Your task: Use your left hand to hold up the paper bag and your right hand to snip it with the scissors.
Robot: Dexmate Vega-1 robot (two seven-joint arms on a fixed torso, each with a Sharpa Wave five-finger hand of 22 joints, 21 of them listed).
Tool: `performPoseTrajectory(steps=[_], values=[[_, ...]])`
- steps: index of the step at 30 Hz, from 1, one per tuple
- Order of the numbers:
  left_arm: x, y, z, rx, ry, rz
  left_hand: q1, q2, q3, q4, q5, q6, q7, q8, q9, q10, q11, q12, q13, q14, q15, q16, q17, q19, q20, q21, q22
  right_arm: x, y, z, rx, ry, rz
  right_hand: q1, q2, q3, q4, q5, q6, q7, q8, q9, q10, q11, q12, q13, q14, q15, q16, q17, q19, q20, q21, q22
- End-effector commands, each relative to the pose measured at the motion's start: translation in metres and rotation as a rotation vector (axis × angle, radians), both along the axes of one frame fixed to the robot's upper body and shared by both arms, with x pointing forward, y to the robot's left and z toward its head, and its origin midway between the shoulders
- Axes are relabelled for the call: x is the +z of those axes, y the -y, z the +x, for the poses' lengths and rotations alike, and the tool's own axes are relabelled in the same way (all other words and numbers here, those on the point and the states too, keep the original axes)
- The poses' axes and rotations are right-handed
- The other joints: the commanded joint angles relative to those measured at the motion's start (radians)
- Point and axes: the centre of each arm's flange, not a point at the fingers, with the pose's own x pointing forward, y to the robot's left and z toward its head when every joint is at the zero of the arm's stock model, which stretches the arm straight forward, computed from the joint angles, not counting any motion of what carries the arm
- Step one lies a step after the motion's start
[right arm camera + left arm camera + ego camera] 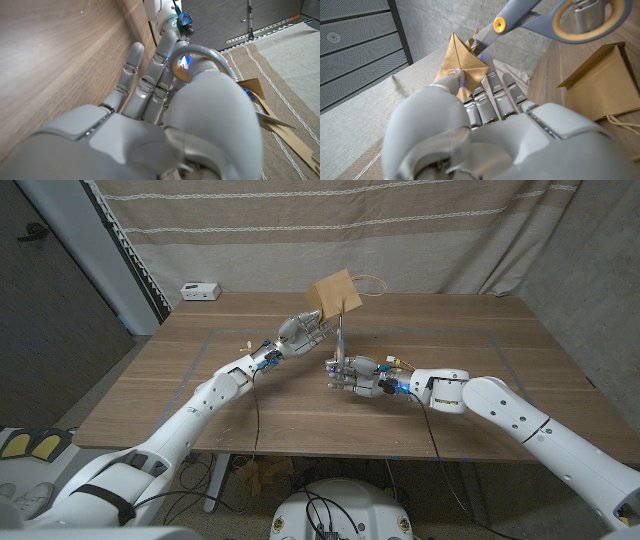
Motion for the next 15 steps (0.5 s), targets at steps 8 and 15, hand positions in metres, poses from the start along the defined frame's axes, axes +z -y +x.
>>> performPoseTrajectory(steps=[8,15], values=[[-0.0024,0.0011,-0.0053,-0.013,0.003,0.004,0.013,0.023,0.010,0.004,0.006,0.160,-0.115,0.005,0.013,0.087,-0.080,0.002,0.005,-0.007,-0.167,-0.003,0.001,-0.003,-0.032,0.007,0.002,0.0013,-0.0019,0.0036,-0.008,-0.002,-0.043,-0.012,0.007,-0.060,0.006,0.013,0.343,0.197,0.241,0.247,0.105,-0.007,0.009,0.000,0.098,0.002,0.009,-0.053,0.030,-0.143,-0.016,0.001],[-0.0025,-0.0052,-0.0028,0.004,-0.001,0.001,0.014,0.023,0.011,0.001,0.006,0.161,-0.115,0.007,0.016,0.087,-0.080,0.001,0.006,-0.008,-0.167,-0.003,0.003,-0.003,-0.032,0.008,0.002,0.0056,-0.0027,0.0025,-0.010,0.012,-0.050,-0.010,0.013,-0.083,0.006,0.023,0.363,0.200,0.238,0.348,0.132,-0.010,0.027,0.025,0.120,0.002,0.003,-0.082,0.041,-0.145,-0.023,0.003]])
